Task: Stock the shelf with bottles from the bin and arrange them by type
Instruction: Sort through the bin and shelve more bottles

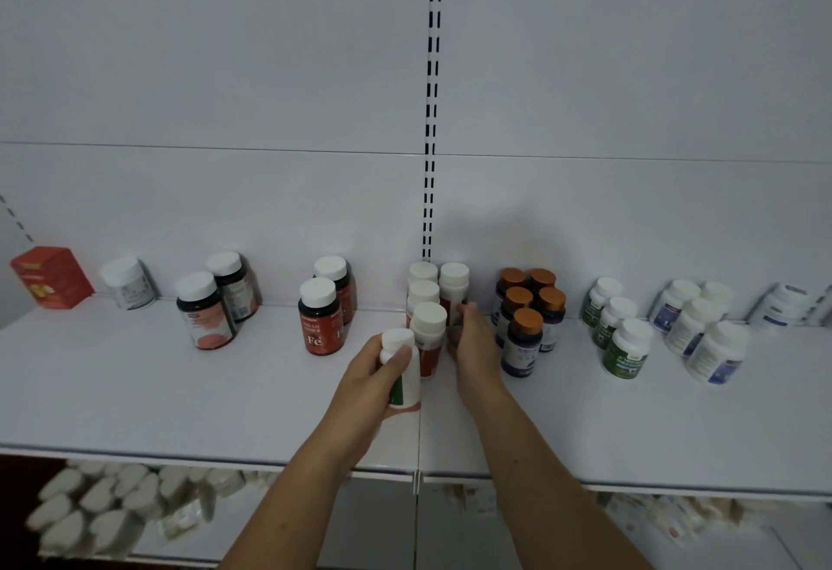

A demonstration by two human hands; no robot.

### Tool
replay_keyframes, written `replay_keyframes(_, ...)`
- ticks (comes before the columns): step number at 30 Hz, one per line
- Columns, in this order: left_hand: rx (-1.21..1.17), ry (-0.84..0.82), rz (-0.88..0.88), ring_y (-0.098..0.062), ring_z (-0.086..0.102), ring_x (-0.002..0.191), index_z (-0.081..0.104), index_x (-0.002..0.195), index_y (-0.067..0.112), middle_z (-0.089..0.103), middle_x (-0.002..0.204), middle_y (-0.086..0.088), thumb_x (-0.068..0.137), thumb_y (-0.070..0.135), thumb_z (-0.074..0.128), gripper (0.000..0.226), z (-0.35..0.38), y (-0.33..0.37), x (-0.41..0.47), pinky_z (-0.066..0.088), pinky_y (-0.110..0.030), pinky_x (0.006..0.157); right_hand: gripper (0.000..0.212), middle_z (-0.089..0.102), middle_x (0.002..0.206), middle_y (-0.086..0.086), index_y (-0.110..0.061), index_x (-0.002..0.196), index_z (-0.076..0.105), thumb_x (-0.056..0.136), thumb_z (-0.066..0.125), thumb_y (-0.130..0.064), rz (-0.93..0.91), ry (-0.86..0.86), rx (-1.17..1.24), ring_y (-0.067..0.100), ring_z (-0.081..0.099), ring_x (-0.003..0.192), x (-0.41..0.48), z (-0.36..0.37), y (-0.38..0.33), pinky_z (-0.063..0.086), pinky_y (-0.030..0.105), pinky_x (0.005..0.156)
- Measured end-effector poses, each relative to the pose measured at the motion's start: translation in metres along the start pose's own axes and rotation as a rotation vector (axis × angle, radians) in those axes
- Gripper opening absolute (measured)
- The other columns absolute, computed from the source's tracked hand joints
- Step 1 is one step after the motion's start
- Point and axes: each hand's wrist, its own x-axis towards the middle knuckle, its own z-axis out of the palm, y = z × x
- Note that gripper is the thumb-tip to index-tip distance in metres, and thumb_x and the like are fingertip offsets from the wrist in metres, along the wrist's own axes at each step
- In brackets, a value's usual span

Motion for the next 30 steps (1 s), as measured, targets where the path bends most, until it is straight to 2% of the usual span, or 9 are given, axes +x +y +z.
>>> replay_keyframes(6,-0.007,-0.014,-0.004,-0.024,0.065,0.123,0.064,0.136,0.032,0.073,0.127,0.006,0.105,0.029,0.061,0.031,-0.002,-0.001,-0.002,0.061,-0.055,0.094,0.089,0.061,0.145,-0.005,-0.030,0.146,0.056,0.074,0.042,-0.081,-0.029,-0.012,0.010,0.017,0.056,0.133,0.009,-0.002,0.009,0.043,0.049,0.117)
replay_keyframes(11,-0.017,-0.036,0.001,-0.025,0.065,0.122,0.064,0.135,0.030,0.073,0.127,0.005,0.105,0.030,0.062,0.031,-0.003,0.001,-0.006,0.061,-0.056,0.094,0.056,0.059,0.145,0.000,-0.021,0.145,0.054,0.103,0.042,-0.056,-0.023,-0.025,0.003,0.020,0.054,0.133,-0.004,0.000,-0.003,0.042,0.050,0.117)
replay_keyframes(13,-0.011,-0.037,0.009,-0.024,0.067,0.121,0.064,0.134,0.029,0.073,0.125,0.004,0.105,0.028,0.062,0.029,-0.004,0.002,-0.009,0.062,-0.055,0.093,0.052,0.058,0.145,-0.002,-0.022,0.145,0.054,0.104,0.043,-0.052,-0.029,-0.033,-0.007,0.018,0.053,0.133,-0.007,0.000,-0.007,0.041,0.048,0.118)
replay_keyframes(17,-0.008,-0.015,0.059,-0.027,0.068,0.120,0.066,0.131,0.026,0.074,0.124,0.002,0.105,0.026,0.062,0.026,-0.005,0.010,-0.016,0.062,-0.056,0.092,0.076,0.061,0.138,-0.005,-0.026,0.135,0.059,0.077,0.045,-0.074,-0.068,-0.025,-0.061,0.016,0.055,0.130,-0.010,-0.005,-0.003,0.041,0.047,0.117)
replay_keyframes(18,-0.014,0.002,0.079,-0.026,0.068,0.119,0.065,0.131,0.026,0.073,0.123,0.003,0.105,0.025,0.062,0.027,-0.005,0.013,-0.018,0.062,-0.056,0.091,0.072,0.061,0.136,-0.005,-0.026,0.133,0.059,0.079,0.046,-0.073,-0.060,-0.022,-0.075,0.015,0.055,0.129,-0.018,-0.009,-0.004,0.040,0.044,0.117)
replay_keyframes(21,-0.024,0.024,0.139,-0.020,0.068,0.113,0.065,0.130,0.027,0.071,0.121,0.007,0.103,0.021,0.063,0.027,-0.002,0.022,-0.024,0.064,-0.053,0.087,0.023,0.063,0.129,-0.002,-0.033,0.121,0.064,0.107,0.048,-0.043,-0.083,-0.054,-0.036,0.008,0.058,0.120,-0.061,-0.020,-0.012,0.046,0.033,0.112)
replay_keyframes(23,-0.016,-0.016,0.188,-0.016,0.070,0.109,0.065,0.127,0.031,0.072,0.117,0.011,0.103,0.022,0.063,0.026,0.006,0.031,-0.028,0.066,-0.048,0.081,0.022,0.065,0.126,-0.011,-0.034,0.116,0.066,0.111,0.045,-0.033,-0.156,-0.092,-0.023,0.006,0.061,0.121,-0.092,-0.034,-0.014,0.048,0.030,0.109)
replay_keyframes(26,0.013,-0.156,0.236,-0.008,0.071,0.105,0.067,0.124,0.037,0.074,0.113,0.019,0.097,0.029,0.067,0.028,0.027,0.045,-0.035,0.065,-0.043,0.080,0.025,0.070,0.128,-0.013,-0.029,0.128,0.066,0.110,0.049,-0.028,-0.304,-0.112,-0.147,0.006,0.064,0.122,-0.133,-0.063,-0.027,0.053,0.030,0.103)
replay_keyframes(30,0.013,-0.276,0.195,-0.016,0.072,0.109,0.071,0.122,0.034,0.076,0.115,0.010,0.096,0.027,0.071,0.027,0.066,0.053,-0.039,0.066,-0.049,0.082,0.029,0.073,0.122,-0.013,-0.025,0.129,0.068,0.102,0.064,-0.017,-0.456,-0.063,-0.374,0.007,0.067,0.116,-0.161,-0.096,-0.060,0.056,0.030,0.096)
